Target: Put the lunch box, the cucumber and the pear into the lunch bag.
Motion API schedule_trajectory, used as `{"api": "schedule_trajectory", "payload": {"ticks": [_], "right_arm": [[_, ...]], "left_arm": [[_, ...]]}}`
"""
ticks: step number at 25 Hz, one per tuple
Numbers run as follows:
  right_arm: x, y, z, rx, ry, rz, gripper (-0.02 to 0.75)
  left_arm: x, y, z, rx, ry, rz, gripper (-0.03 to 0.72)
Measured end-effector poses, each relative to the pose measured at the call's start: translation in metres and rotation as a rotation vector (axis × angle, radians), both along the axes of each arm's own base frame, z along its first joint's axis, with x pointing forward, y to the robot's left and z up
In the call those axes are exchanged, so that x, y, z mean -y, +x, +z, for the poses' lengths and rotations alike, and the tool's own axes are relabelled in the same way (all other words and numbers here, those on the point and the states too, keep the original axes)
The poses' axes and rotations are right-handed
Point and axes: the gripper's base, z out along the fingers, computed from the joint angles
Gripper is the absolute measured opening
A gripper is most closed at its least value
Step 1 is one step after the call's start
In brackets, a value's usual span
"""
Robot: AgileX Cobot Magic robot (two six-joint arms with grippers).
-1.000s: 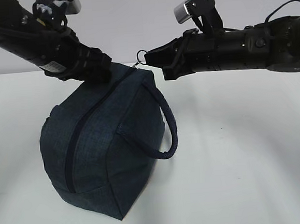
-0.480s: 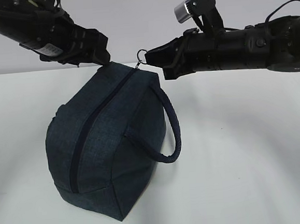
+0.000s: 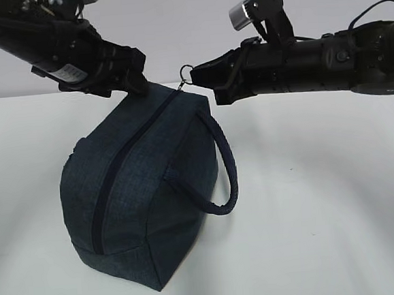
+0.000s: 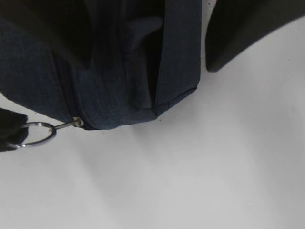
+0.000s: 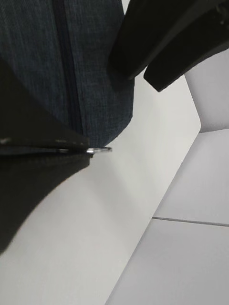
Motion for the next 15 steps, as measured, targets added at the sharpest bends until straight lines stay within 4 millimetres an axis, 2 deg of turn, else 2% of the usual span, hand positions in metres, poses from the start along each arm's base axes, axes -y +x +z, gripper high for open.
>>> {"api": "schedule_trajectory", "payload": {"ticks": [4,15], "right_arm": [[-0.0001,-0.0001,0.0001,0.000,0.001,0.001,0.000],[-0.0001,-0.0001,0.0001,0.000,0.001,0.001,0.000]], "left_arm": [[0.0015,0.0027,-0.0071,-0.022,0.004,0.000,0.371],[0.0042,0.0022,-0.0084,-0.049,-0.036,0.011,0.108]]}}
